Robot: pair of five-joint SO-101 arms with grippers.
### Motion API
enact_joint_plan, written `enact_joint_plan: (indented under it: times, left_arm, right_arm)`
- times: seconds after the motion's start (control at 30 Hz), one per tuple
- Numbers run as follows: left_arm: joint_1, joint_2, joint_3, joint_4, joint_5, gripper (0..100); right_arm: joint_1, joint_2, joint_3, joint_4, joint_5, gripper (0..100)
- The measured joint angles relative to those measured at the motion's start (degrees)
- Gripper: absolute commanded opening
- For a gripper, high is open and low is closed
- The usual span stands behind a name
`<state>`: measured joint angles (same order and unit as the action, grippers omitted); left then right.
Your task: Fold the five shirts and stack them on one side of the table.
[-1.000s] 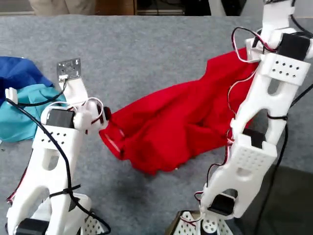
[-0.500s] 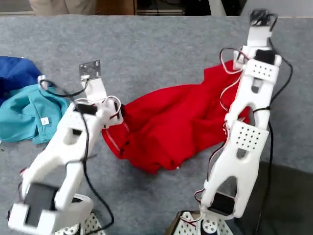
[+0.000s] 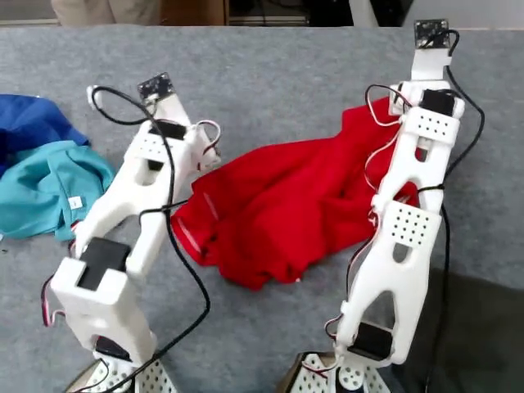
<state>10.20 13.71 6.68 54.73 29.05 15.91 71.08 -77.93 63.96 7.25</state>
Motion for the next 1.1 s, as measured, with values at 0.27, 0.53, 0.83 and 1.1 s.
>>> enact_joint_plan:
  times: [0.27,0.53,0.83,1.1]
  left_arm:
    - [-0.7,0.0,-18.8,23.7,0.4,14]
    - [7.1,0.6,-19.8,35.3,2.3,21]
    - [9.7,9.1,-16.0,25.8,5.4,21]
    - [5.6,12.7,-16.0,16.1,9.7,12]
  right_arm:
    - [-0.7,0.4,-0.3,0.0,4.0,0.5]
    - [-0.8,0.4,-0.3,0.0,4.0,0.5]
    - [-0.9,0.4,-0.3,0.0,4.0,0.5]
    - [-0.9,0.4,-0.3,0.0,4.2,0.5]
